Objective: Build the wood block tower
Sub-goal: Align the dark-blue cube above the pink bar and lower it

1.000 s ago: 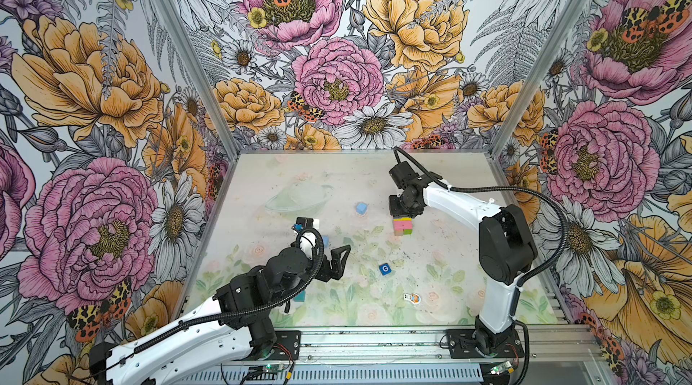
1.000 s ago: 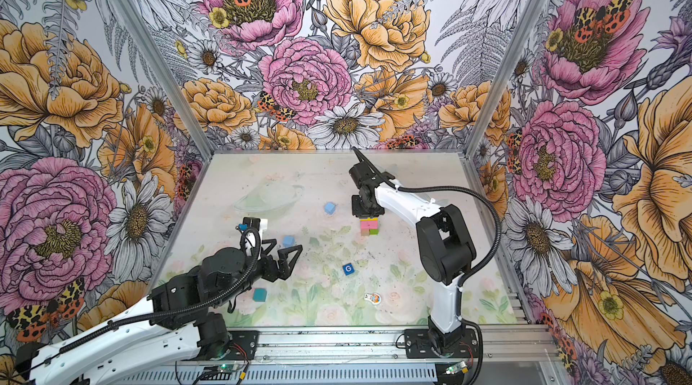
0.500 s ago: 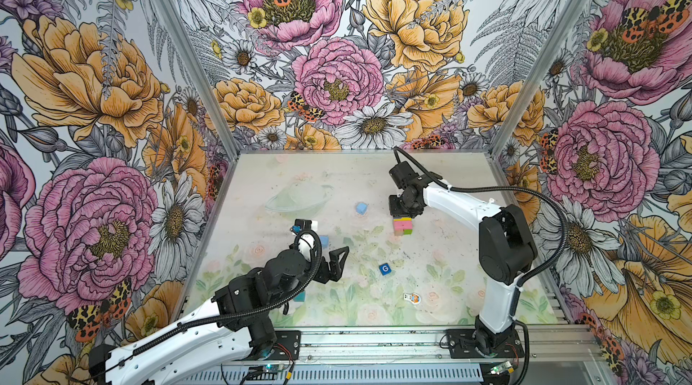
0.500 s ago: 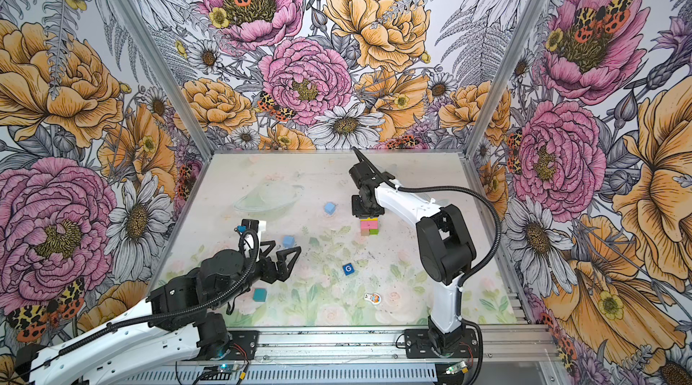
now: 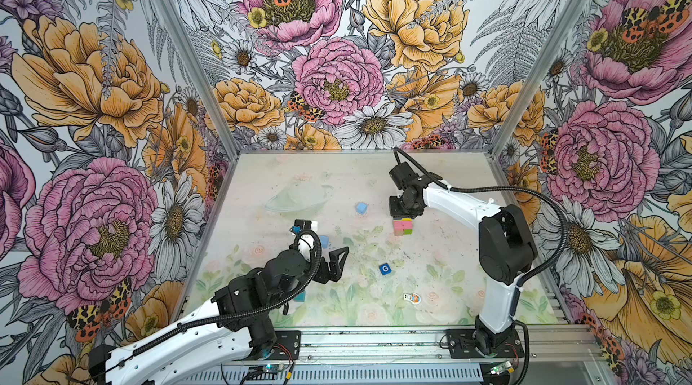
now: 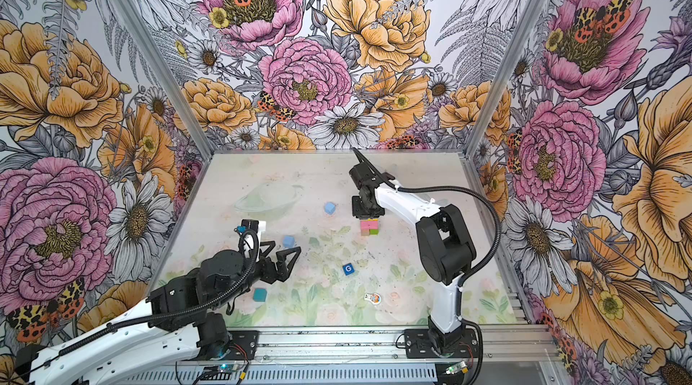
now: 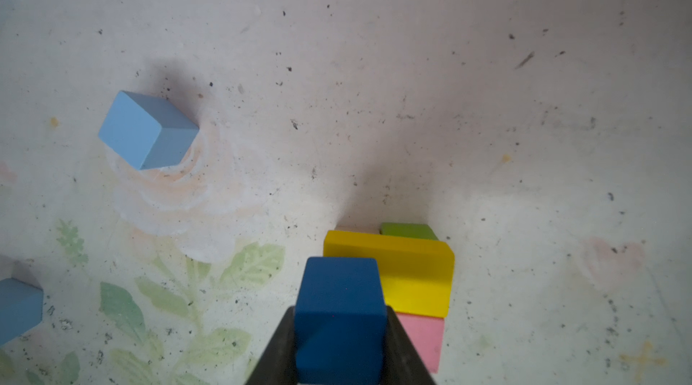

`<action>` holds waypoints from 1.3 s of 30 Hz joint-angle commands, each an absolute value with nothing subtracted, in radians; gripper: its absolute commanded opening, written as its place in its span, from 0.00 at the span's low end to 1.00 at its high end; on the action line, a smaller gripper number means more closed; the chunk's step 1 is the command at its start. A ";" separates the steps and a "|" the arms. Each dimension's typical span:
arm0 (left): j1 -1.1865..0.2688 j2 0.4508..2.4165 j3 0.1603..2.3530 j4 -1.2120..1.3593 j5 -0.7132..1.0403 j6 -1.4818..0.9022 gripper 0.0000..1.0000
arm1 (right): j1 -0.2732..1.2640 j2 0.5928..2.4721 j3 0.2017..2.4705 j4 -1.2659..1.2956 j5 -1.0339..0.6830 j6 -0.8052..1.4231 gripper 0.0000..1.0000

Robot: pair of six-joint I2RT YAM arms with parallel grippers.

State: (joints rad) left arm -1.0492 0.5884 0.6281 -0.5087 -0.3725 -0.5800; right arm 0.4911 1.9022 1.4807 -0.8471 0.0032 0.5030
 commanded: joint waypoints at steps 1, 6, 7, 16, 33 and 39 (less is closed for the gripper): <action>-1.043 0.571 0.617 -0.511 -0.358 -0.595 0.99 | 0.487 1.871 1.458 -0.841 0.008 0.500 0.33; -1.045 0.569 0.617 -0.510 -0.354 -0.595 0.99 | 0.487 1.851 1.437 -0.841 0.011 0.505 0.33; -1.045 0.566 0.617 -0.511 -0.353 -0.596 0.99 | 0.486 1.847 1.434 -0.841 0.011 0.505 0.33; -1.047 0.528 0.602 -0.511 -0.351 -0.612 0.99 | 0.488 1.834 1.436 -0.846 0.008 0.506 0.33; -1.048 0.517 0.594 -0.513 -0.356 -0.611 0.99 | 0.496 1.857 1.460 -0.854 0.002 0.514 0.34; -1.048 0.504 0.589 -0.518 -0.360 -0.609 0.99 | 0.498 1.865 1.470 -0.863 0.002 0.519 0.34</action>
State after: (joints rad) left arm -1.0496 0.5171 0.6052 -0.5117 -0.3702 -0.6033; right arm 0.4919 1.8774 1.4410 -0.8494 0.0029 0.5064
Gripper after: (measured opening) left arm 0.987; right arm 0.340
